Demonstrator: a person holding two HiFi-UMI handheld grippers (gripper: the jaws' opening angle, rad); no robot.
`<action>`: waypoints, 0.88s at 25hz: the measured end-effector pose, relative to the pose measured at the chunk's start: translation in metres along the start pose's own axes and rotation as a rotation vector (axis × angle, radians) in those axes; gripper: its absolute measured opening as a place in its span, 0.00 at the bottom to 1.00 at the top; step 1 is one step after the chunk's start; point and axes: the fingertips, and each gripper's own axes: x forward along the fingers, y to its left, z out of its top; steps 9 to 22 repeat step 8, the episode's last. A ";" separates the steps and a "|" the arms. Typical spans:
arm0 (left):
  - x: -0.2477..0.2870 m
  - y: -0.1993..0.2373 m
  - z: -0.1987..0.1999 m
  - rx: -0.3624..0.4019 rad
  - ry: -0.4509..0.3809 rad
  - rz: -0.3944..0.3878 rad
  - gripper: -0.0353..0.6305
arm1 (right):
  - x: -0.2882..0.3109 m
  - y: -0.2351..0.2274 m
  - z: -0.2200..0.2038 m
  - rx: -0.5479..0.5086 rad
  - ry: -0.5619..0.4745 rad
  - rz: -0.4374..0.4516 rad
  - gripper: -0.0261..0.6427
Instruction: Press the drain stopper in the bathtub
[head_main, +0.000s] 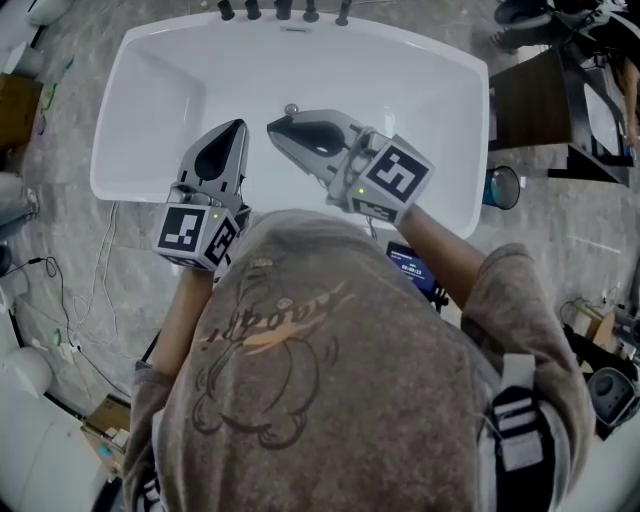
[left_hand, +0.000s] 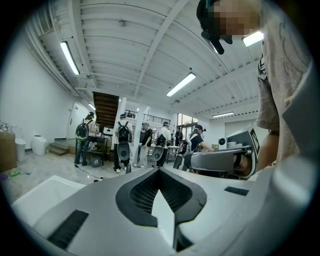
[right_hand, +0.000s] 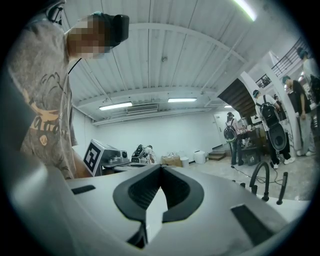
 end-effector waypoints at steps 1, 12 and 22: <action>-0.001 0.000 0.000 -0.003 -0.001 0.002 0.06 | 0.000 0.000 0.000 -0.001 0.002 0.001 0.04; -0.001 0.007 0.002 -0.018 0.000 0.010 0.06 | 0.010 -0.001 0.001 -0.006 0.008 0.005 0.04; -0.001 0.007 0.002 -0.018 0.000 0.010 0.06 | 0.010 -0.001 0.001 -0.006 0.008 0.005 0.04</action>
